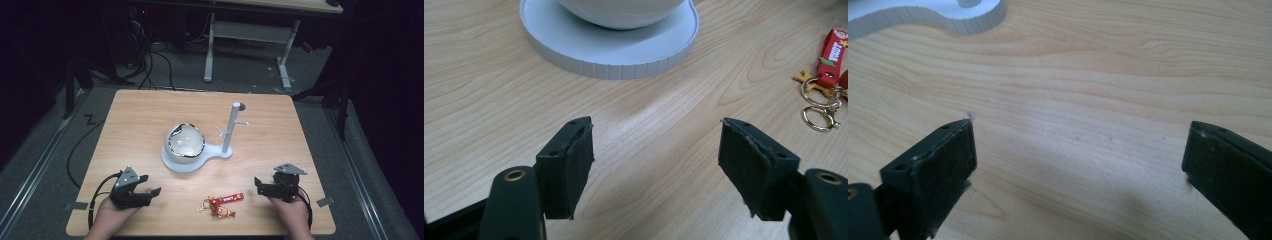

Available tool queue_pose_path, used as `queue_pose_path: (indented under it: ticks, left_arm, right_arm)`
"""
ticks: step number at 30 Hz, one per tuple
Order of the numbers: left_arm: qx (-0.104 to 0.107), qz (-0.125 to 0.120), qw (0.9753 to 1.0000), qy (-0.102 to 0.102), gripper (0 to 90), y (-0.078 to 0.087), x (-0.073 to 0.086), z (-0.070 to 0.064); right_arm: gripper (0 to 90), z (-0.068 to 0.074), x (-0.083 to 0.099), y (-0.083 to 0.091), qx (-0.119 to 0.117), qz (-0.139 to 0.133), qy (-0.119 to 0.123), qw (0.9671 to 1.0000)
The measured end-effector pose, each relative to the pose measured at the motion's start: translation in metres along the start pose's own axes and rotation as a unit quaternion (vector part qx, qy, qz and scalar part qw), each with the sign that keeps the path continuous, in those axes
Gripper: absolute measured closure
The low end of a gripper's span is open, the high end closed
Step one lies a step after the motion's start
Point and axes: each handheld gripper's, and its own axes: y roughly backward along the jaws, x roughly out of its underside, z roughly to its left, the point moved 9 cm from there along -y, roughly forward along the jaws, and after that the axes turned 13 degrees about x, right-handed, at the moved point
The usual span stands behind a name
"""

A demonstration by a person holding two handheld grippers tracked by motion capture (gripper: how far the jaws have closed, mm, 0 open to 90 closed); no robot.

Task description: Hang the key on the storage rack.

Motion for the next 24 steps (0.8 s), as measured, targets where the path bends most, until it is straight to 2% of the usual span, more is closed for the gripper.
queue_pose_path:
  ticks: [4, 7, 10, 11, 12, 18, 20, 22, 23, 24]
  left_arm:
    - [0.0, 0.004, 1.0, -0.004, 30.6, -0.003, -0.002, -0.001]
    - [-0.002, -0.003, 0.9999, -0.01, 30.6, 0.001, -0.005, -0.002]
    - [-0.003, -0.008, 0.9999, -0.005, 30.7, 0.004, -0.006, -0.001]
    - [-0.002, -0.009, 1.0, -0.004, 30.7, 0.004, -0.005, -0.001]
    - [-0.003, -0.009, 1.0, -0.003, 30.7, 0.005, -0.005, 0.0]
    - [-0.008, -0.01, 0.9999, -0.006, 30.7, 0.01, -0.003, -0.001]
    - [-0.009, -0.012, 0.9999, -0.009, 30.7, 0.012, -0.004, 0.0]
    - [-0.011, -0.015, 0.9998, -0.006, 30.7, 0.014, -0.003, 0.001]
    - [-0.011, -0.015, 0.9998, -0.006, 30.7, 0.014, -0.003, 0.001]
    - [-0.013, -0.014, 0.9998, -0.007, 30.7, 0.016, -0.003, 0.002]
  right_arm:
    - [3.3, -0.005, 0.004, 0.001, 0.003, 0.006, -0.006, 1.0]
    - [3.9, -0.007, 0.006, 0.004, 0.004, 0.008, -0.008, 0.9999]
    - [5.0, -0.006, 0.006, 0.008, -0.001, 0.005, -0.006, 1.0]
    - [5.7, -0.002, 0.005, 0.011, -0.016, 0.003, 0.003, 0.9999]
    - [5.7, -0.002, 0.005, 0.011, -0.016, 0.003, 0.003, 0.9999]
    - [13.9, 0.016, 0.001, 0.016, -0.053, -0.009, 0.044, 0.9976]
    - [15.1, 0.024, 0.001, 0.016, -0.068, -0.006, 0.053, 0.9962]
    - [18.2, 0.038, 0.001, 0.016, -0.089, -0.002, 0.071, 0.9935]
    - [18.2, 0.038, 0.001, 0.016, -0.089, -0.002, 0.071, 0.9935]
    - [18.9, 0.044, 0.002, 0.016, -0.102, -0.001, 0.075, 0.992]
